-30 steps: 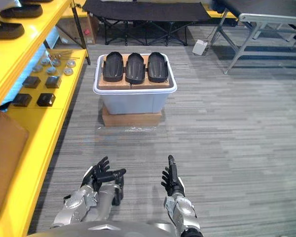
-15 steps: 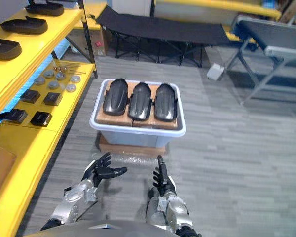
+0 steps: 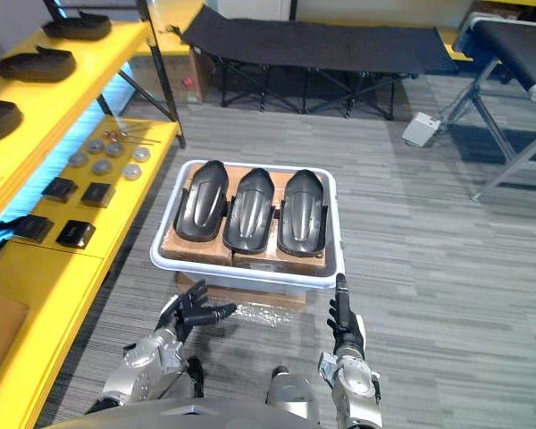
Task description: Walk over and take three plastic housings, then place them on the shelf
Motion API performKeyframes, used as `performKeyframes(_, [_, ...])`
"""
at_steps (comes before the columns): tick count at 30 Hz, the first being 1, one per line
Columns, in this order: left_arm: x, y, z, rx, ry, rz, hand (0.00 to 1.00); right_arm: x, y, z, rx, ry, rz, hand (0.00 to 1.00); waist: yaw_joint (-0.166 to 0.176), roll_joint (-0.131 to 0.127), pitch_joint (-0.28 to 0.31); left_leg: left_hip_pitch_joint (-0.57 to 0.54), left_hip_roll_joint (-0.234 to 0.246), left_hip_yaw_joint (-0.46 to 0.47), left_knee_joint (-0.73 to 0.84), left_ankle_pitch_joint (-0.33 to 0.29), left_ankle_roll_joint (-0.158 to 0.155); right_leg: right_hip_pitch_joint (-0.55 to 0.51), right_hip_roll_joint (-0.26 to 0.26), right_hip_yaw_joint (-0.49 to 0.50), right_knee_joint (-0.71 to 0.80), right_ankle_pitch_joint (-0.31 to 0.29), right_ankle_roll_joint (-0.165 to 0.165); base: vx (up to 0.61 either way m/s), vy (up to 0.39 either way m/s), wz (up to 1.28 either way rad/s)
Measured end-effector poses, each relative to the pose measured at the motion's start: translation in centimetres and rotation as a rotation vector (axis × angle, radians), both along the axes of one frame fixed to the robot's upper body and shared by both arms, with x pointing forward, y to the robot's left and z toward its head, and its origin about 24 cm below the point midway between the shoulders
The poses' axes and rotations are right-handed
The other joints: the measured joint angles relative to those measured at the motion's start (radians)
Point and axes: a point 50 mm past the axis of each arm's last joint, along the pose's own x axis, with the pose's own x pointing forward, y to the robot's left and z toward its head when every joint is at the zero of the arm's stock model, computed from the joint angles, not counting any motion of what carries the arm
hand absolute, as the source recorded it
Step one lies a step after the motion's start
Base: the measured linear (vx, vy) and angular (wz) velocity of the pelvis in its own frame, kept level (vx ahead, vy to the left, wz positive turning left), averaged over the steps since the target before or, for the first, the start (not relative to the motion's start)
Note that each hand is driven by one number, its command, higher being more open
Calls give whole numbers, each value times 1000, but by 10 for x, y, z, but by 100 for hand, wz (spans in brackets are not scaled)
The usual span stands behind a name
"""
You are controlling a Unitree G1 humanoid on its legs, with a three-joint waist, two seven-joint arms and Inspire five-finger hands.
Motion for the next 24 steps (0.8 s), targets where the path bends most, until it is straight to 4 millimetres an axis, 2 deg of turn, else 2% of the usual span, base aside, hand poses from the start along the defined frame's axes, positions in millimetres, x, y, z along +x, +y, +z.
performKeyframes(3, [-2, 5, 2, 12, -14, -8, 100, -16, 11, -1, -7, 21, 86, 0, -12, -1, -5, 44, -21, 22, -75, 18, 9, 15, -8, 11, -31, 6, 10, 107, 48, -13])
performKeyframes(7, [0, 1, 8, 8, -52, -33, 100, -31, 31, 4, 39, -2, 173, 0, -25, 0, -6, 61, -30, 27, -103, 22, 11, 29, -12, 10, -51, 8, 15, 72, 25, 0])
performKeyframes(9, [0, -2, 11, -15, -69, -20, 100, -37, 44, 15, 60, -58, 193, 0, -36, -5, -12, 62, -29, 31, -109, 22, 11, 31, -12, 11, -60, 9, 17, 16, 3, -2])
performKeyframes(11, [-2, -4, 11, -13, -72, -13, 100, -36, 47, 24, 66, -98, 193, 0, -51, -9, -14, 71, -29, 42, -122, 27, 10, 32, -11, 13, -60, 9, 17, 4, 5, -7])
performKeyframes(13, [-13, -5, 5, -15, -42, -3, 100, -37, 46, 40, 58, -165, 182, 0, -56, -18, -20, 105, -25, 73, -138, 27, 9, 42, -7, 36, -60, 9, 17, -8, 12, -31])
performKeyframes(18, [-29, 1, -3, -34, 16, 65, 100, -33, 38, 67, 48, -307, 157, 0, -78, -39, -34, 111, -19, 97, -143, 23, 3, 35, -5, 55, -60, 10, 18, -35, 9, -16])
performKeyframes(21, [-35, 2, -5, -39, 34, 92, 100, -25, 29, 87, 45, -414, 110, 0, -76, -37, -44, 107, -17, 115, -145, 17, 1, 20, -1, 73, -63, 14, 24, -31, 8, -17])
performKeyframes(24, [-36, 2, -2, -44, 22, 103, 100, -21, 23, 98, 39, -467, 98, 0, -76, -36, -57, 106, -18, 115, -144, 18, 2, 20, -2, 73, -63, 17, 26, -3, 2, -1])
